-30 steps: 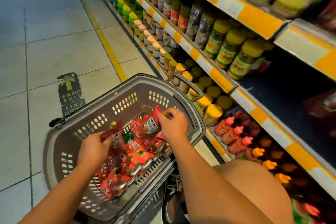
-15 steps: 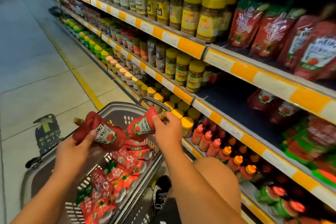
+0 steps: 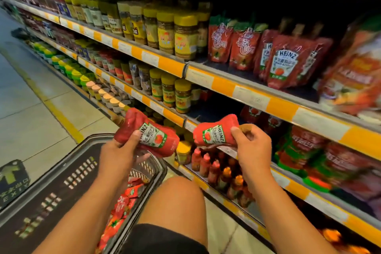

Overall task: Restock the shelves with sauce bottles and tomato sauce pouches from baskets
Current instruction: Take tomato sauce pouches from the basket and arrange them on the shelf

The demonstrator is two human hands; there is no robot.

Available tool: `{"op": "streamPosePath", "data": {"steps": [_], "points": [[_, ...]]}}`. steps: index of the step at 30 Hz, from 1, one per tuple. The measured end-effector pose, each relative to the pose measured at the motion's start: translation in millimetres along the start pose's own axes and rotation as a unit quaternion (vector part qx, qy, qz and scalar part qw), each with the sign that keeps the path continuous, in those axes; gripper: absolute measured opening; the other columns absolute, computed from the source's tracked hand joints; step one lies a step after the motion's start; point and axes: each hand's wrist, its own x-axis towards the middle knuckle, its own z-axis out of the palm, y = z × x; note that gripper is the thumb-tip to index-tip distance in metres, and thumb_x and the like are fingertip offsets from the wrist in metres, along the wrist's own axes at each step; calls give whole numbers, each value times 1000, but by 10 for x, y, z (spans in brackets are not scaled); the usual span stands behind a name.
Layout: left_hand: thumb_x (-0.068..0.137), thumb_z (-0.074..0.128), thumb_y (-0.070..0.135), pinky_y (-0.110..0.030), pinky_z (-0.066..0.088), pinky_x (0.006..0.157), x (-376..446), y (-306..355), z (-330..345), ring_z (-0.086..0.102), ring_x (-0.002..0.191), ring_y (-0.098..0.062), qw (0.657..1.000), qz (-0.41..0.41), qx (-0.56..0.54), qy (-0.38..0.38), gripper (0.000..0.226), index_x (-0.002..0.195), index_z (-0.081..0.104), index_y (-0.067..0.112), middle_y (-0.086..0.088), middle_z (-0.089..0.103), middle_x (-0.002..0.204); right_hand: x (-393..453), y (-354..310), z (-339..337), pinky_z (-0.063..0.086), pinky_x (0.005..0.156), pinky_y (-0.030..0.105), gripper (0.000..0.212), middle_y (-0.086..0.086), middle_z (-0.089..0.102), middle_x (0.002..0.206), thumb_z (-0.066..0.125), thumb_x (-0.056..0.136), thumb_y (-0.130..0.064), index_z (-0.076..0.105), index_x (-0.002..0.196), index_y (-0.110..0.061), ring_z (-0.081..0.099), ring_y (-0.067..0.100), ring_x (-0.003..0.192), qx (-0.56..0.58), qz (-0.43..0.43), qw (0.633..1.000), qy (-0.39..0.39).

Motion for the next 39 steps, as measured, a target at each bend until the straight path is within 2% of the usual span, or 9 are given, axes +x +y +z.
{"op": "streamPosePath", "data": {"steps": [4,10,15,21,24,29,32,34,39], "points": [[98,71,24,-43,66,71,29,-158,639,78,83,-28,998,-49,-13,-34,16,108,74,11,-16,78,101,156,28,-398,47,54,17,17,-5,71,76,72,94,-26,69,78,-21,66,1,67,9,0,999,53],[99,70,25,-41,64,74,59,-336,1471,76,89,-28,991,-98,-47,-76,14,105,73,12,-13,78,100,413,199,-726,62,65,48,27,0,72,70,75,89,-35,70,74,-14,71,23,69,1,28,992,124],[98,72,26,-40,64,71,167,-406,1962,72,100,-33,985,-135,-80,-75,12,100,69,14,-13,73,104,483,199,-873,37,53,30,45,-14,52,48,76,91,-23,51,54,-14,49,12,47,0,40,987,154],[97,73,24,-45,64,84,285,-523,2323,66,89,-18,985,-128,-61,-94,14,89,70,14,-1,67,87,526,201,-809,22,51,29,56,-7,26,45,73,87,-15,28,52,-16,23,12,42,-41,38,987,149],[100,68,18,-44,63,89,354,-560,2469,64,76,-9,987,-104,-28,-119,17,83,67,19,8,63,67,561,237,-761,21,50,28,53,-4,27,45,71,86,-15,30,53,-14,23,11,38,-84,32,986,142],[97,71,22,-34,63,75,523,-676,2612,73,91,-15,984,-26,41,-169,4,97,73,26,7,76,92,647,260,-717,22,50,28,59,0,28,42,70,87,-13,27,46,-12,22,13,38,-112,40,983,143],[93,77,35,-37,62,86,560,-728,2706,71,96,-10,979,9,68,-192,10,99,73,28,14,75,98,686,246,-654,18,41,28,69,-9,22,32,74,91,-24,25,42,-14,24,14,31,-127,51,982,133],[94,76,30,-26,57,83,573,-753,2785,69,96,-5,970,41,84,-223,10,103,73,27,15,74,99,701,249,-588,16,38,23,71,-7,24,28,75,92,-36,27,44,-15,29,15,31,-123,56,984,118],[97,72,13,-9,51,73,663,-828,2964,69,99,-8,960,83,79,-256,14,111,74,14,1,75,107,752,382,-498,23,40,18,36,-7,36,36,71,97,-33,59,71,-11,40,8,35,-131,52,984,104]]}}
